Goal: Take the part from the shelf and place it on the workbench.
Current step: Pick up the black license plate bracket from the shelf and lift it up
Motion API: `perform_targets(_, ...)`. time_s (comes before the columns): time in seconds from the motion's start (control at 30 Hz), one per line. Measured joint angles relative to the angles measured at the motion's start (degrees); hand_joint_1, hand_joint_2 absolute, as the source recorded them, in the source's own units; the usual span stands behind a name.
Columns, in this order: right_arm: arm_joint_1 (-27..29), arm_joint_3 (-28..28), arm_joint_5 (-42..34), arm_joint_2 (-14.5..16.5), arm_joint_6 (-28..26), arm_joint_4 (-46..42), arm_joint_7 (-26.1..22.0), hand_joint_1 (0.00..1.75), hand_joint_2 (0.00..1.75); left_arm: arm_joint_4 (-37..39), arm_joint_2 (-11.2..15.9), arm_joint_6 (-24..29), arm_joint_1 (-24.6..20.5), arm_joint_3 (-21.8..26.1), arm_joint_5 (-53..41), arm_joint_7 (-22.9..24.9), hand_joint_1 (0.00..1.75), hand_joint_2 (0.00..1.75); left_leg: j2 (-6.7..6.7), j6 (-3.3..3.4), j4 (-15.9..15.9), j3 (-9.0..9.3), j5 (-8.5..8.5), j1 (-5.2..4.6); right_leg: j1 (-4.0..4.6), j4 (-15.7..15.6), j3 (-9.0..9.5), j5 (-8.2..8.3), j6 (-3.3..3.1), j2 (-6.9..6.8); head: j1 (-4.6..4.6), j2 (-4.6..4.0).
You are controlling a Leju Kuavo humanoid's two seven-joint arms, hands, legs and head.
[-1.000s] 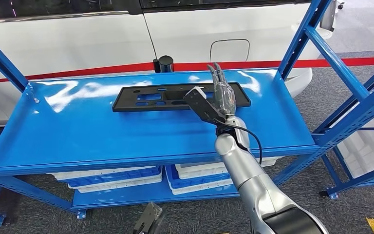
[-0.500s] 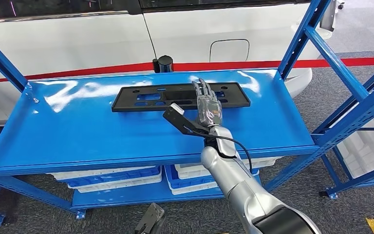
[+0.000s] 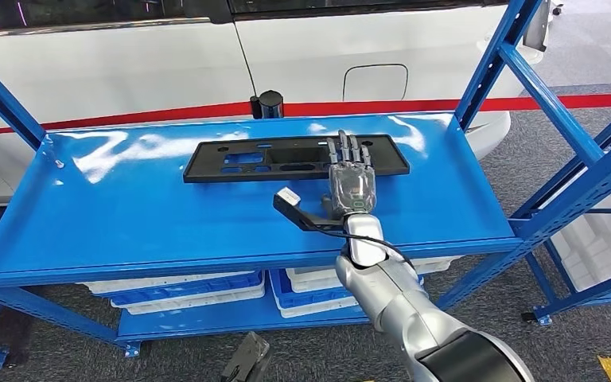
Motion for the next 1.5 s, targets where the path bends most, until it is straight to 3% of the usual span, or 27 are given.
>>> perform_targets(0.2, -0.5, -1.9, 6.4, -2.6, -2.4, 2.1, 2.9, 0.0, 1.75, 0.2, 0.6, 0.3, -0.2, -0.7, 1.3, 1.7, 0.0, 0.0, 0.01, 0.0, 0.0, 0.0, 0.0, -0.01, 0.01, 0.0, 0.0, 0.0, 0.01, 0.0, 0.01, 0.0)
perform_targets(0.23, -0.6, -2.4, 6.8, -2.9, -2.4, 2.4, 3.0, 0.11, 1.75, 0.2, 0.8, 0.6, -0.3, -0.7, 1.5, 1.9, 0.0, 0.0, 0.01, 0.0, 0.0, 0.0, 0.0, -0.01, 0.01, 0.0, 0.0, 0.0, 0.01, 0.0, 0.01, 0.0)
perform_targets(0.33, -1.0, -3.3, 7.5, -3.4, -2.0, 3.0, 3.0, 1.4, 1.75, 0.4, 1.1, 1.2, -0.4, -0.7, 2.1, 2.5, 0.0, 0.0, 0.01, 0.0, 0.0, 0.01, 0.0, 0.0, 0.03, 0.0, 0.0, 0.01, 0.01, 0.01, 0.0, 0.0)
perform_targets(0.37, -1.1, -3.6, 7.7, -3.4, -1.9, 3.2, 3.0, 1.73, 1.75, 0.5, 1.2, 1.5, -0.5, -0.7, 2.3, 2.8, 0.0, 0.0, 0.01, 0.0, 0.0, 0.01, 0.0, 0.0, 0.03, 0.0, 0.0, 0.01, 0.01, 0.01, 0.0, 0.0)
perform_targets(0.63, -1.8, -4.0, 8.5, -2.4, -1.1, 4.5, 2.5, 1.75, 1.75, 0.8, 1.3, 4.5, -0.7, -0.6, 3.9, 3.8, 0.0, 0.0, 0.02, 0.0, 0.0, 0.01, 0.0, 0.0, 0.05, 0.0, 0.01, 0.0, 0.01, 0.01, 0.01, 0.0)
perform_targets(1.23, -4.2, -4.0, 8.7, 3.0, -2.2, 7.3, -2.0, 1.75, 1.75, 1.9, 1.3, 11.0, -0.3, 0.4, 6.3, 6.3, 0.0, 0.0, 0.04, -0.01, 0.0, 0.04, 0.01, 0.0, 0.05, 0.0, 0.05, 0.0, 0.0, 0.01, 0.01, 0.0)
perform_targets(1.5, -4.4, -5.1, 8.6, 3.7, -4.2, 5.4, -5.1, 1.75, 1.75, 2.2, 1.4, 9.4, 0.3, 1.0, 7.4, 4.8, 0.0, 0.0, 0.04, -0.01, 0.0, 0.06, 0.02, 0.01, 0.05, 0.0, 0.05, 0.01, 0.0, 0.01, 0.0, 0.0)
